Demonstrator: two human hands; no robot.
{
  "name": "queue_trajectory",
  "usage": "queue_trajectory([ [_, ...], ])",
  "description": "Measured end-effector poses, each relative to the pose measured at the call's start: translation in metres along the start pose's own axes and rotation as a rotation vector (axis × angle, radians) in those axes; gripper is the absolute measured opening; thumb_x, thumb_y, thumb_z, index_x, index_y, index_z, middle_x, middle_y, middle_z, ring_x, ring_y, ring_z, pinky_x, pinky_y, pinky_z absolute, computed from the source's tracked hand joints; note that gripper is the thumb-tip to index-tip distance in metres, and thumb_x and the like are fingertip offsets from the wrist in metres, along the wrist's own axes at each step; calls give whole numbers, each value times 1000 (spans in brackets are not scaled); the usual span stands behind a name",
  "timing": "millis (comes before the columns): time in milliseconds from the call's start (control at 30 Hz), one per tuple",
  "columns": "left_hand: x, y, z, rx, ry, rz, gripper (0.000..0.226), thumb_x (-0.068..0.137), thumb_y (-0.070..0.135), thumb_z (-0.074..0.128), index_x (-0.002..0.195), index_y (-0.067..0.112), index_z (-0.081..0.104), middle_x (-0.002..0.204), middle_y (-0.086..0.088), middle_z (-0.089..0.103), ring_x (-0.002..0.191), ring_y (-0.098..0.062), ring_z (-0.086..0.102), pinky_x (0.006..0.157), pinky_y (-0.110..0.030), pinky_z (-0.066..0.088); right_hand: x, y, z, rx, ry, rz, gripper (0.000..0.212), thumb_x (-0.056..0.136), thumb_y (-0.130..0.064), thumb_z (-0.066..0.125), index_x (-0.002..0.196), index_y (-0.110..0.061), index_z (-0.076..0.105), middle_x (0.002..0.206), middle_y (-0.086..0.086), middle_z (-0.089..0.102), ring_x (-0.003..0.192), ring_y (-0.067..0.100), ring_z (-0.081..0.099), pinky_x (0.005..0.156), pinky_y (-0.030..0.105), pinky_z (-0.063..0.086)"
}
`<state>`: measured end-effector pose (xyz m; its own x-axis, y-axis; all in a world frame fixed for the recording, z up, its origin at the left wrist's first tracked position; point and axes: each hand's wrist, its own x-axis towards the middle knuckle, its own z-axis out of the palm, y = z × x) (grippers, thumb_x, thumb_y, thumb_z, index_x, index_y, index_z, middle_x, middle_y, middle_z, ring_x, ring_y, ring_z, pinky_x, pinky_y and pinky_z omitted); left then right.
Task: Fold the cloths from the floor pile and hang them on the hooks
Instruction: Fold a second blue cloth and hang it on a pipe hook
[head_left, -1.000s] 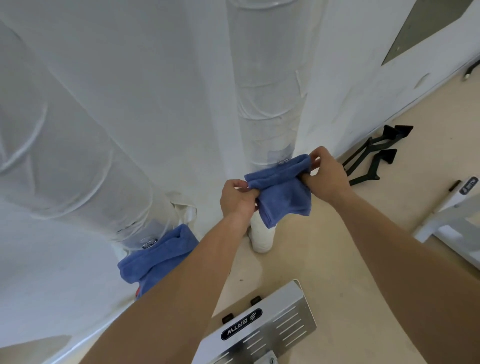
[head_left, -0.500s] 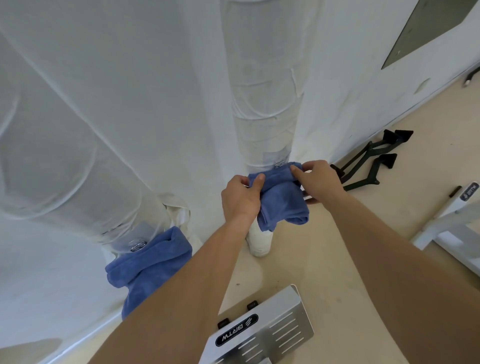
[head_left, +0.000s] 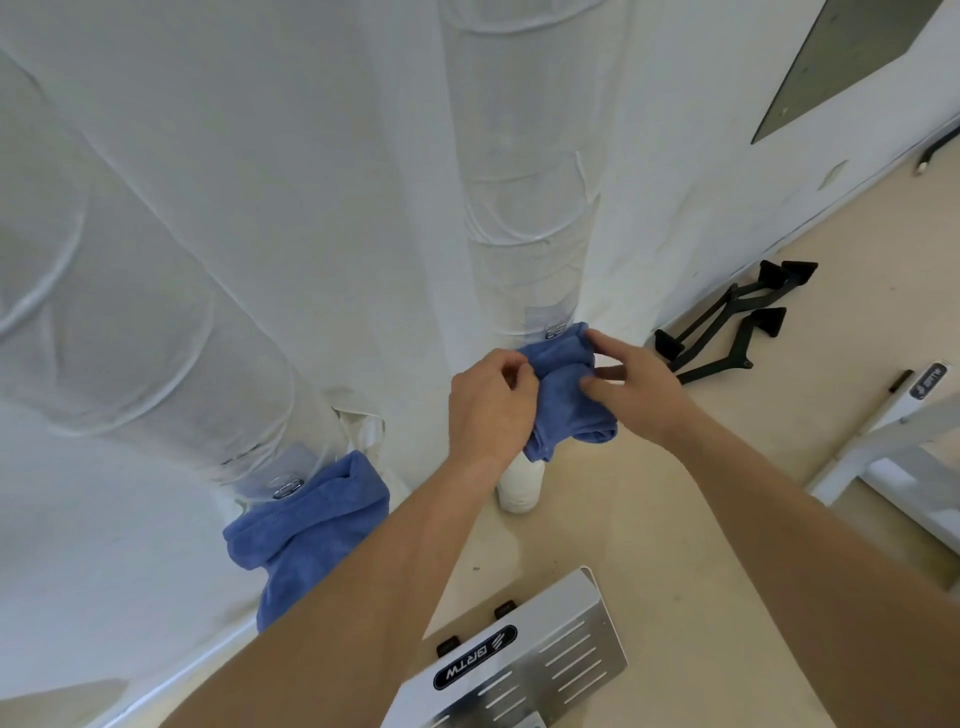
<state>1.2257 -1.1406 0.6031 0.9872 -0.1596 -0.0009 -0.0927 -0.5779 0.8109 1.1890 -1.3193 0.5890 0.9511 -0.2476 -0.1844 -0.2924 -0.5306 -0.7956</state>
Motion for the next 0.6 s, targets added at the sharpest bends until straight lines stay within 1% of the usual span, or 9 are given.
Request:
queue_trajectory([
  [33,-5,1,0,20,-34,35,12,91,27,60,97,21,69,75,9,68,69,-8,63,67,-18,50,-3,2,-1,-13,-58,-4,69,87,-18,62,151,-29,36,137,-8,59,115,11,62,96,31,51],
  [100,-10,-1,4,82,-116,89,17,87,31,62,100,21,67,68,6,65,63,-11,62,62,-24,51,-4,2,-2,-71,-98,-24,78,84,-17,67,153,-27,32,138,-8,58,117,10,61,93,26,50],
  [167,-8,-6,10,166,-134,131,13,87,29,61,95,20,64,63,5,60,59,-14,57,59,-29,50,-1,-1,3,-136,-62,-49,75,82,-17,70,150,-27,38,130,-6,64,110,12,65,88,26,53],
  [233,-1,-9,15,242,-102,132,7,85,26,60,88,19,60,64,1,59,61,-20,56,60,-36,51,3,-4,10,-151,16,-54,62,79,-13,69,138,-24,53,114,-2,71,98,17,69,80,31,57],
  [333,5,-13,22,324,-73,135,9,86,26,61,90,18,63,72,-2,65,70,-25,59,66,-40,53,6,-4,21,-125,134,-24,45,75,-8,69,119,-18,63,98,-2,72,88,20,69,75,31,57],
  [433,2,-15,25,349,-50,134,17,90,31,61,103,21,66,83,0,70,78,-24,63,69,-39,53,7,0,25,-113,191,17,47,76,-17,73,121,-20,61,101,-3,71,87,20,68,74,27,52],
  [500,-1,-16,24,368,-31,138,24,91,35,61,112,24,66,95,2,70,87,-22,63,71,-37,53,3,-1,23,-187,177,5,49,76,-24,75,123,-23,60,105,-4,69,91,20,66,74,27,49],
  [567,-5,-17,20,384,-17,175,26,93,38,60,114,25,65,105,3,62,96,-19,56,70,-36,52,-3,-5,20,-295,155,-38,48,77,-27,73,123,-24,61,107,0,62,93,22,62,73,30,48],
  [600,-8,-18,19,375,-11,197,25,95,38,57,113,24,66,107,2,58,97,-18,53,70,-35,51,-6,-7,18,-293,144,-57,47,79,-27,71,124,-23,60,106,3,59,92,23,61,72,31,49],
])
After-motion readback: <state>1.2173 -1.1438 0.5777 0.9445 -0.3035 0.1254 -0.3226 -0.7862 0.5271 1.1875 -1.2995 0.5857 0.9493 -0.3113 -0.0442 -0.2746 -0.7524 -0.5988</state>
